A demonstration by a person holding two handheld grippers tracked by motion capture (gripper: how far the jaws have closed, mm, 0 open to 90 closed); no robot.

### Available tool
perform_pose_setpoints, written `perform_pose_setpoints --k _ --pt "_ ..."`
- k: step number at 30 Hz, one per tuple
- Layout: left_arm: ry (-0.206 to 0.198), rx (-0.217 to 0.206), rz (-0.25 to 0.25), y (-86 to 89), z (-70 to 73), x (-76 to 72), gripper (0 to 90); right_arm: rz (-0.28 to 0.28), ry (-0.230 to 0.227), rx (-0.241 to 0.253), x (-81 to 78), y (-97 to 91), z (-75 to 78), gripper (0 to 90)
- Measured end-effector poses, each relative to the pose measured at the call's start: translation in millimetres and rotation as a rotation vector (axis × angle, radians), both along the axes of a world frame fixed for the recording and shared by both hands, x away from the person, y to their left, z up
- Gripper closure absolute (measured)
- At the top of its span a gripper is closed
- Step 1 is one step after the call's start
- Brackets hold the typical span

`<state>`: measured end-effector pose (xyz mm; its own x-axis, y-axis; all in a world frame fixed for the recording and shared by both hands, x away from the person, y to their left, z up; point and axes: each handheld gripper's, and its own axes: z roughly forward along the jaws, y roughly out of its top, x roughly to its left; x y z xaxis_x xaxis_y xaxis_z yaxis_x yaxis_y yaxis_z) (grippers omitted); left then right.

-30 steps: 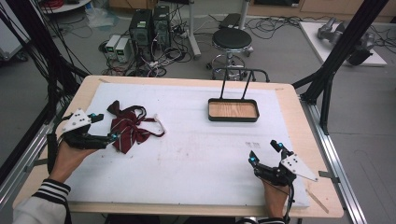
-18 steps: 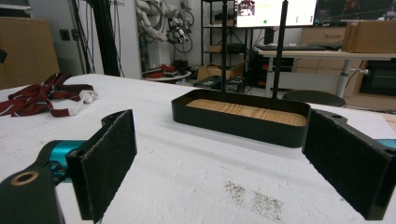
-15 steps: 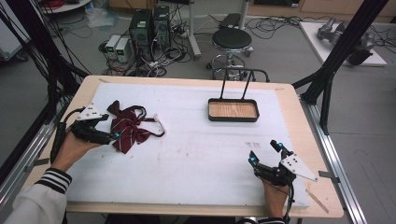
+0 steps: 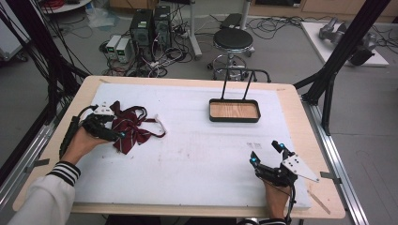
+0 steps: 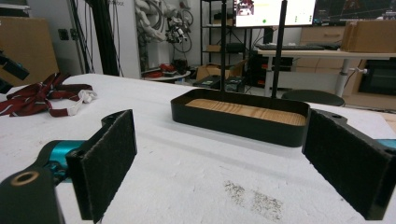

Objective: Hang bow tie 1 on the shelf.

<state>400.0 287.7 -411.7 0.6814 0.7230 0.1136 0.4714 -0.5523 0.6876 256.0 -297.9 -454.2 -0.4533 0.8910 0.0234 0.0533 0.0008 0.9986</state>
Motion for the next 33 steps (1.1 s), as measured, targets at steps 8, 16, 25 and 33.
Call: perform_pose_setpoints --k 8,16,25,33 --pt "0.074 0.048 -0.02 -0.6 -4.2 11.7 15.7 -0.006 0.002 0.002 -0.4 0.1 0.0 9.3" --pt "0.11 0.107 -0.021 -6.5 -6.9 19.9 16.2 -0.008 0.003 0.006 -0.5 0.2 0.0 9.3" --pt "0.164 0.116 -0.011 -5.5 -8.7 20.3 47.8 -0.005 -0.005 0.004 -0.5 -0.2 -0.2 9.3" --pt "0.147 0.12 0.016 -5.1 -1.8 15.6 80.6 -0.007 -0.006 0.004 -0.7 -0.4 -0.3 9.2"
